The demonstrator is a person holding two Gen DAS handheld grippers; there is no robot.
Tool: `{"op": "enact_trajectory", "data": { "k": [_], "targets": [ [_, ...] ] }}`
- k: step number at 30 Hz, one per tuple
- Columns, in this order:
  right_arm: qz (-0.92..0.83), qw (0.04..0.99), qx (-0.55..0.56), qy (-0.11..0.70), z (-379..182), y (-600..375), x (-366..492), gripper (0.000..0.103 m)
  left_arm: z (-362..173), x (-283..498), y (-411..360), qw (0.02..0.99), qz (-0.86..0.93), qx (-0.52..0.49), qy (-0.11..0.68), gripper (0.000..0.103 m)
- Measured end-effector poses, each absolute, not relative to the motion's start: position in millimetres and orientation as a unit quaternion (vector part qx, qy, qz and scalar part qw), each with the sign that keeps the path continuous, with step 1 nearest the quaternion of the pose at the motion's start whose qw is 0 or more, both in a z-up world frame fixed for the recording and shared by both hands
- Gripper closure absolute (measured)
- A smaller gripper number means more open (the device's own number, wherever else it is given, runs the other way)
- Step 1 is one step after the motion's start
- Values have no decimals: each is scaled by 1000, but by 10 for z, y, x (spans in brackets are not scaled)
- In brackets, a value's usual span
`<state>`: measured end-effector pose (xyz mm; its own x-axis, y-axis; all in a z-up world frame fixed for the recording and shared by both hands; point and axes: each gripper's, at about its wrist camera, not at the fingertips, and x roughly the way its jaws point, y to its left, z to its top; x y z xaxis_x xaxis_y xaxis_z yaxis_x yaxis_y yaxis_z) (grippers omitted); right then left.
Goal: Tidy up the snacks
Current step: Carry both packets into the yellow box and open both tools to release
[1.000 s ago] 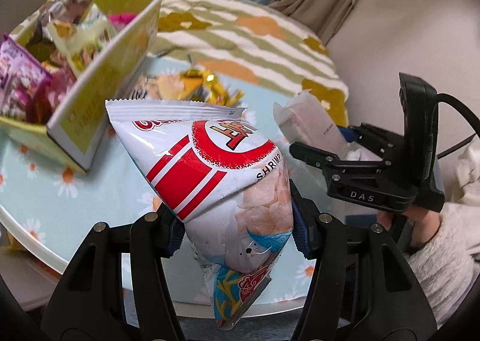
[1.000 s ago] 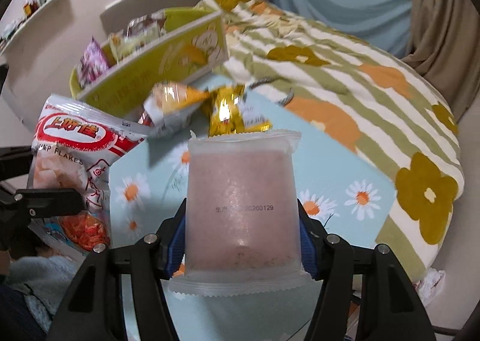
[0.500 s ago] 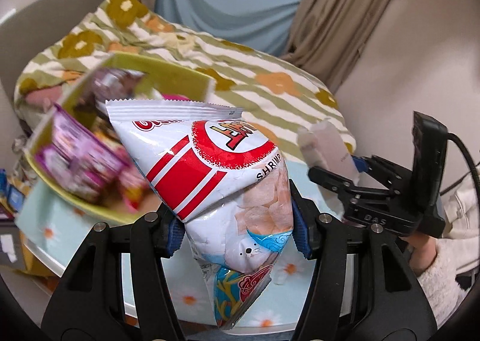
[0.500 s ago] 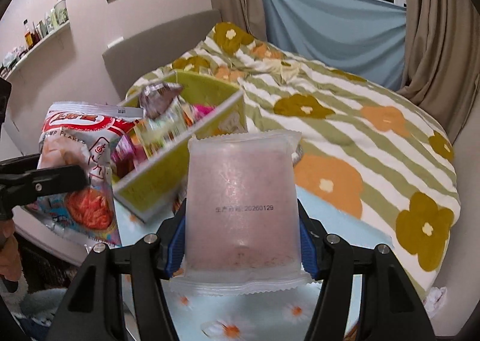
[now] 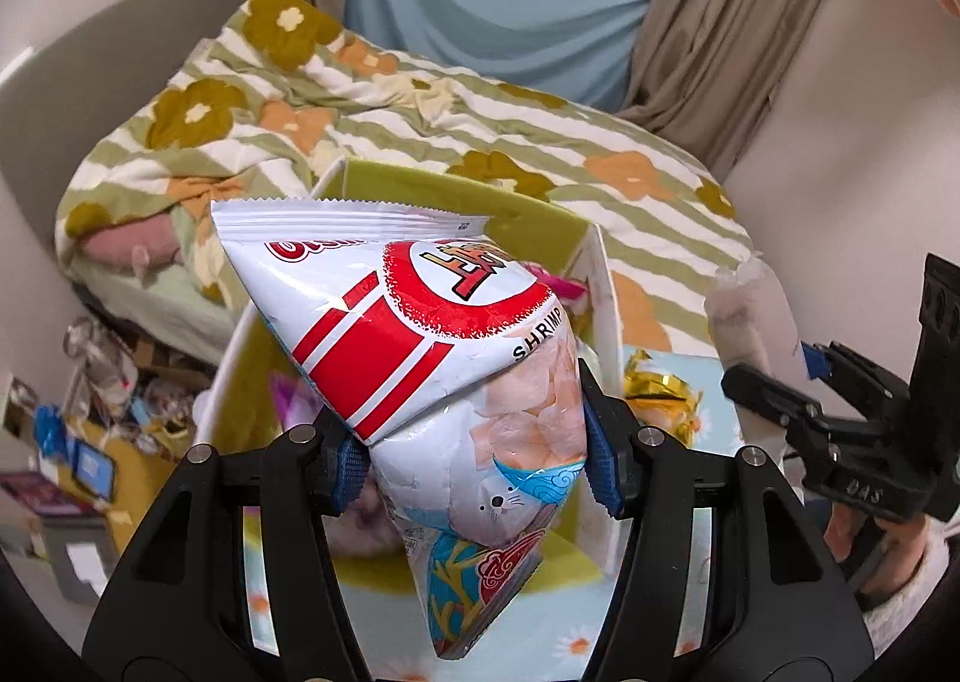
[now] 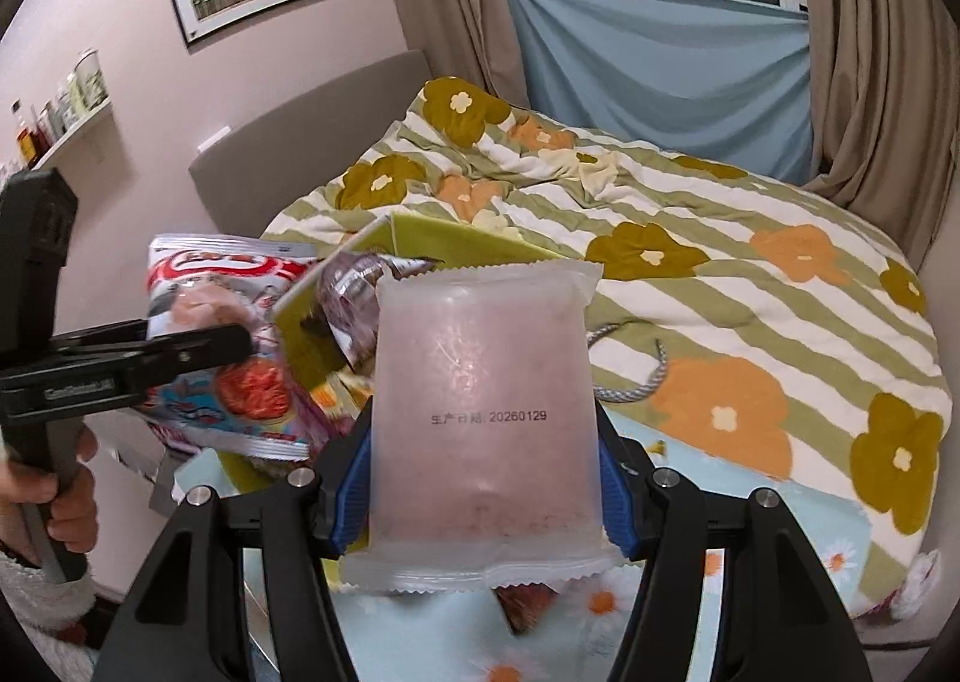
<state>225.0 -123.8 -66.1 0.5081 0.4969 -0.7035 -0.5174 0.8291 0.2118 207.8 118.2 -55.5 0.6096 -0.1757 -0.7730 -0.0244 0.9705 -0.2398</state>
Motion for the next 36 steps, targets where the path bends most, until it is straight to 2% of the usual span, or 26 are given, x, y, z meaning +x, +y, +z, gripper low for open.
{"op": "enact_trajectory", "data": {
  "k": [7,9,10,20,29,36],
  "targets": [
    [254,872,15,418,-693,-974,2468,45,-652,2824,1200,876,-109,-73,464,43],
    [243,874,17,420,-701,-937,2515,45,-707,2943,1176,874,-121,-61,466,20],
    [236,875,15,422,-704,-911,2530,45,-727,2974,1174,877,-117,-54,463,0],
    [212,876,-8,433,-796,-699,2523,45,-904,2471,1596,877,-90,-103,461,0],
    [258,862,-11,436,-804,-226,2352,45,-1077,1965,1905,879,-36,-92,467,0],
    [263,846,1,465,-1048,18,2473,43,-1156,1719,1952,878,-15,-86,471,0]
  ]
}}
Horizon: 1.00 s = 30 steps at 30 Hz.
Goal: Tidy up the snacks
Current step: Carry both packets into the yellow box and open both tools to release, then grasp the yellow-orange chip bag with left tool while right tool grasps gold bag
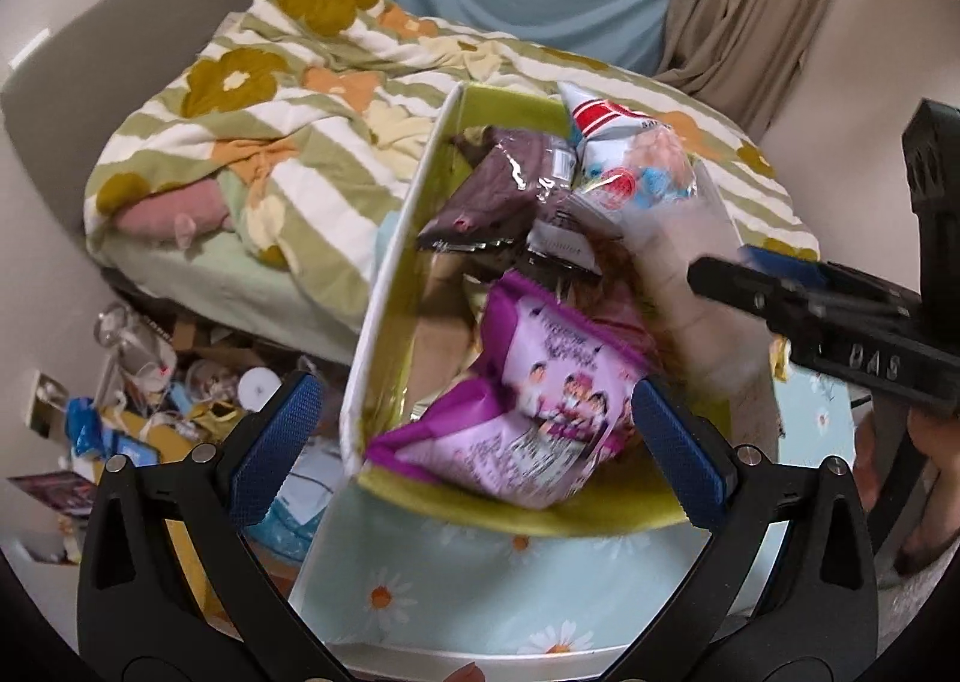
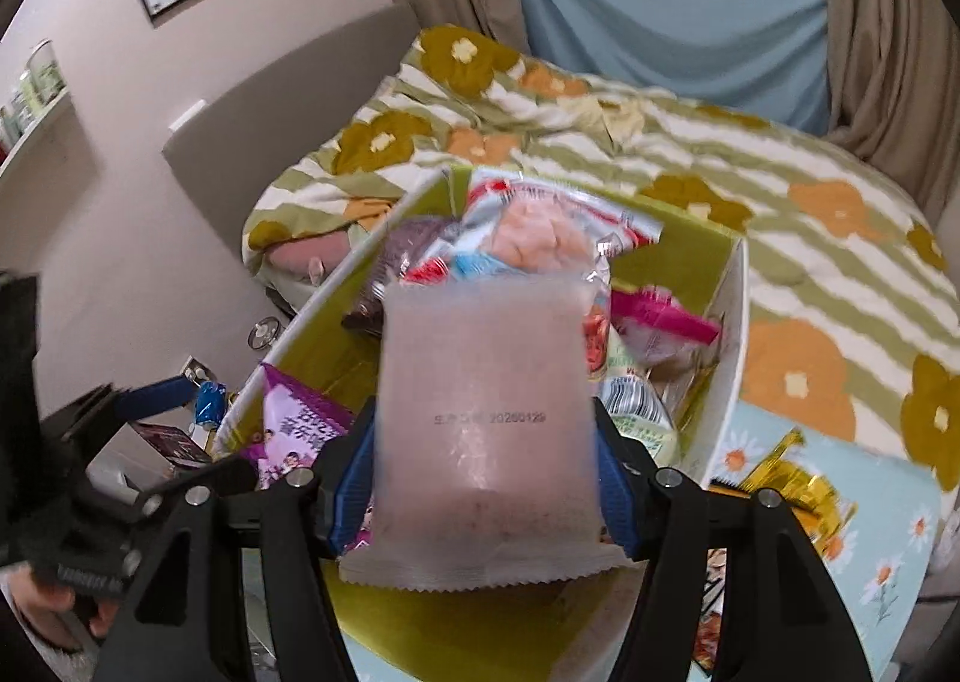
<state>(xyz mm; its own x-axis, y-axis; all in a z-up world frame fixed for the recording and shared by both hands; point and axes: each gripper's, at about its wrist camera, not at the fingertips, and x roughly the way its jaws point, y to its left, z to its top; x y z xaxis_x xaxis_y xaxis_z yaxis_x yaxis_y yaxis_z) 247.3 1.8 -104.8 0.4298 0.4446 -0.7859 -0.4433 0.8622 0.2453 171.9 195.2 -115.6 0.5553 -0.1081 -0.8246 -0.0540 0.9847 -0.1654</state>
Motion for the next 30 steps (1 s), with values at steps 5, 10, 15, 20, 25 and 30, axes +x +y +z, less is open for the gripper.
{"op": "enact_trajectory", "data": {
  "k": [5,10,15,20,25,30],
  "targets": [
    [260,854,29,450,-1069,-85,2384,3,-1152,1590,1881,879,-12,-77,470,0],
    [259,867,4,427,-940,-114,2204,3,-1068,1520,1779,885,-15,-69,460,0],
    [257,875,-8,409,-803,-201,2064,3,-944,1471,1649,891,-14,-62,450,0],
    [259,882,-7,394,-643,-429,1992,3,-803,1432,1464,897,-8,-57,438,0],
    [257,884,2,390,-514,-817,1942,3,-691,1402,1138,902,4,-50,428,0],
    [255,884,6,393,-424,-1262,1925,3,-619,1433,727,904,5,-56,423,0]
  ]
}}
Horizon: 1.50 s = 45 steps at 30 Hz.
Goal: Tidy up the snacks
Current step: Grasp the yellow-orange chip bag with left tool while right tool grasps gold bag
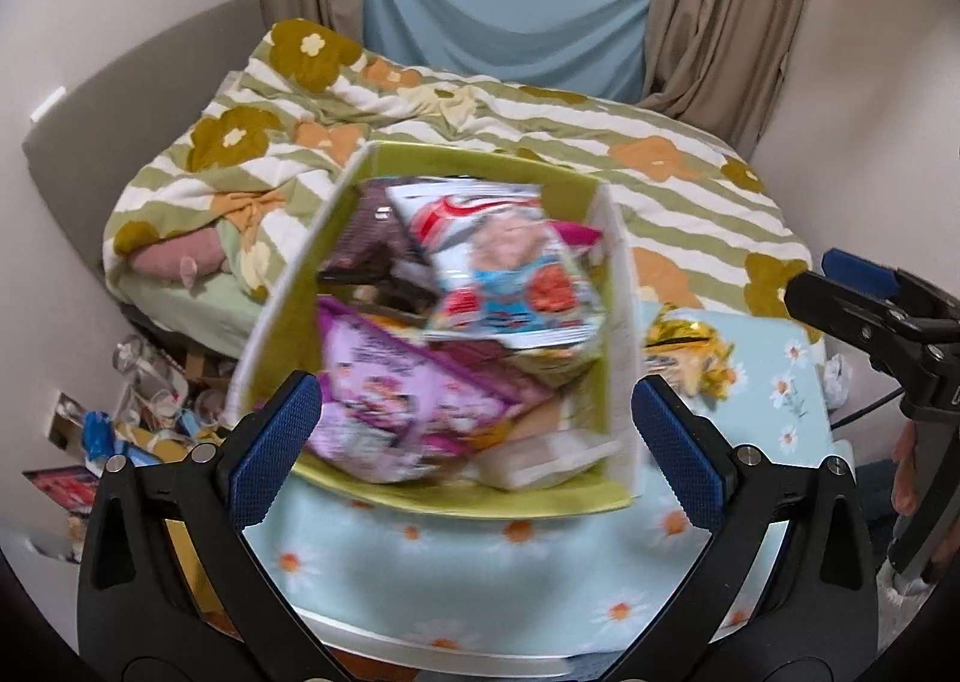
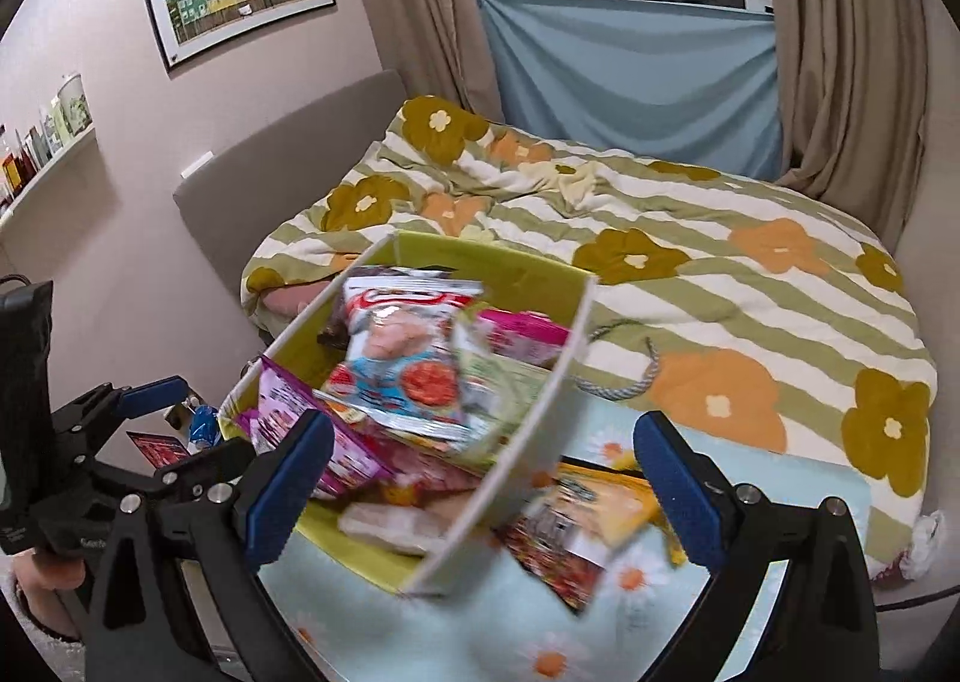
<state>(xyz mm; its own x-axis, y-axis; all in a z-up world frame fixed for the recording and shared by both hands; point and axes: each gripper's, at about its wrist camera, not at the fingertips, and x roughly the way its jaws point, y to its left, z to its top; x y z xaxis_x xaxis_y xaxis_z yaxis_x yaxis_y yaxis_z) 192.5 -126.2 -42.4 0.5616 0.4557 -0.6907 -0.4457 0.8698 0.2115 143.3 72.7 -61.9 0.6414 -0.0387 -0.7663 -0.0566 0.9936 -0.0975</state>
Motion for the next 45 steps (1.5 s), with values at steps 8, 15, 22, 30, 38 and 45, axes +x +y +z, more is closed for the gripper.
{"op": "enact_trajectory", "data": {
  "k": [8,15,22,30,38,45],
  "targets": [
    [235,888,17,394,-439,-2018,1887,3,-641,1458,64,902,3,-43,429,0],
    [226,884,12,409,-648,-2529,1906,3,-850,1497,-478,894,4,-45,446,0],
    [242,868,5,434,-949,-2817,2080,3,-1203,1574,-914,884,13,-34,467,0],
    [280,845,-33,454,-1416,-2877,2403,3,-1656,1848,-1278,876,21,30,481,0],
    [314,827,-72,461,-1890,-2799,2593,3,-2097,2135,-1447,863,36,90,497,5],
    [332,816,-93,464,-2136,-2728,2639,3,-2299,2281,-1581,855,42,129,500,11]
  ]
}}
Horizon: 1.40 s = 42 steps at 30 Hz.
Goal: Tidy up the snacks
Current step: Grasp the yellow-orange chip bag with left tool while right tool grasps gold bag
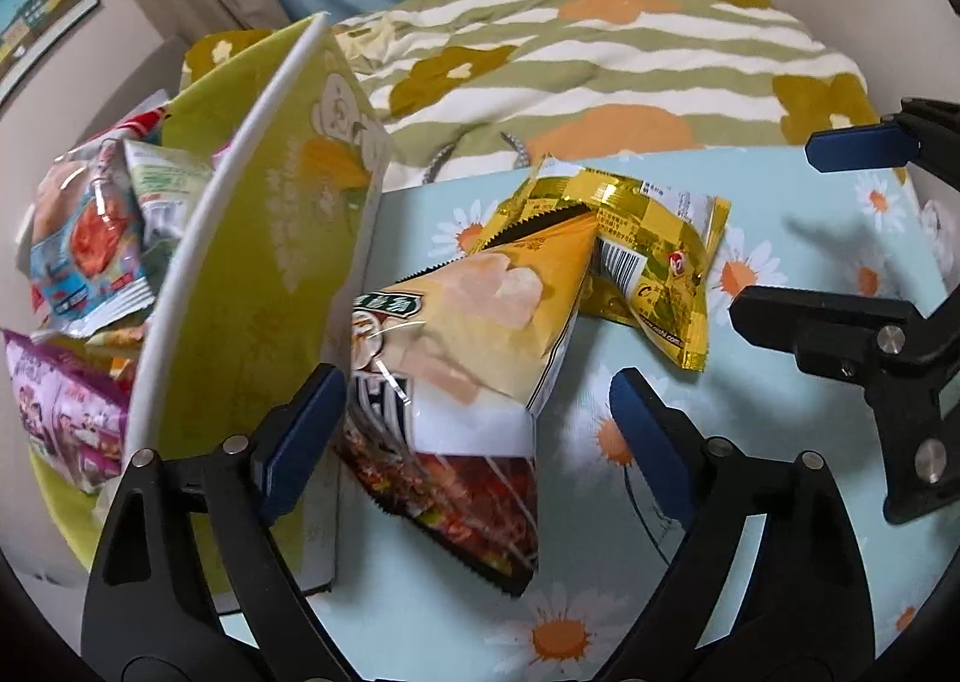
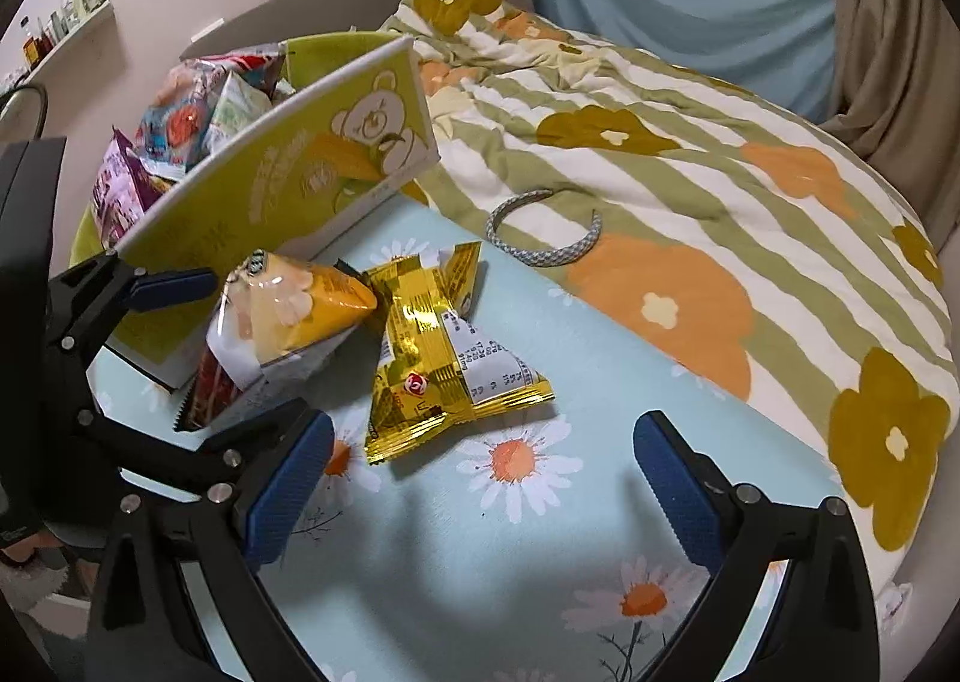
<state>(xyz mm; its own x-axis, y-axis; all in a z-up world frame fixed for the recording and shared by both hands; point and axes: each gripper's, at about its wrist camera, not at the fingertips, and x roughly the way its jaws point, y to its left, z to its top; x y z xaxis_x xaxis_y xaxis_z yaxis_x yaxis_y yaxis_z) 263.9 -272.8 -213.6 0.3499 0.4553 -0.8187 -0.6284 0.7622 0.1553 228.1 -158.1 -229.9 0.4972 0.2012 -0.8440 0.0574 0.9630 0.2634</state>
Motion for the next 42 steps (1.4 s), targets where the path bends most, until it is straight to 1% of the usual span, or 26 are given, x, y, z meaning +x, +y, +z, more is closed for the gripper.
{"op": "enact_trajectory", "data": {
  "k": [4,6,8,13,18,19,20,23,27,31,37,42],
  "targets": [
    [341,811,-92,466,-2215,-2732,2669,3,-2375,2359,-1568,852,53,127,505,11],
    [344,809,-93,468,-2246,-2732,2681,3,-2414,2401,-1553,849,56,126,510,14],
    [347,807,-96,468,-2269,-2727,2690,3,-2465,2422,-1536,845,61,131,515,19],
    [356,803,-102,467,-2306,-2701,2705,3,-2566,2483,-1487,836,74,133,527,22],
    [362,799,-108,468,-2351,-2660,2737,3,-2602,2487,-1435,833,73,121,535,37],
    [364,798,-109,468,-2359,-2649,2746,3,-2620,2497,-1439,831,77,124,536,43],
    [367,797,-111,468,-2365,-2635,2752,3,-2636,2490,-1440,831,79,129,535,46],
    [374,793,-119,466,-2386,-2574,2776,3,-2637,2469,-1443,831,77,130,535,50],
    [383,787,-134,465,-2423,-2470,2819,3,-2601,2437,-1403,832,72,118,537,51],
    [391,781,-150,463,-2463,-2370,2874,6,-2589,2381,-1377,831,75,108,540,51],
    [402,773,-175,459,-2548,-2162,2986,18,-2584,2326,-1332,831,78,98,542,51],
    [412,769,-189,452,-2610,-2018,3042,26,-2599,2339,-1314,831,80,98,541,51]
  ]
}}
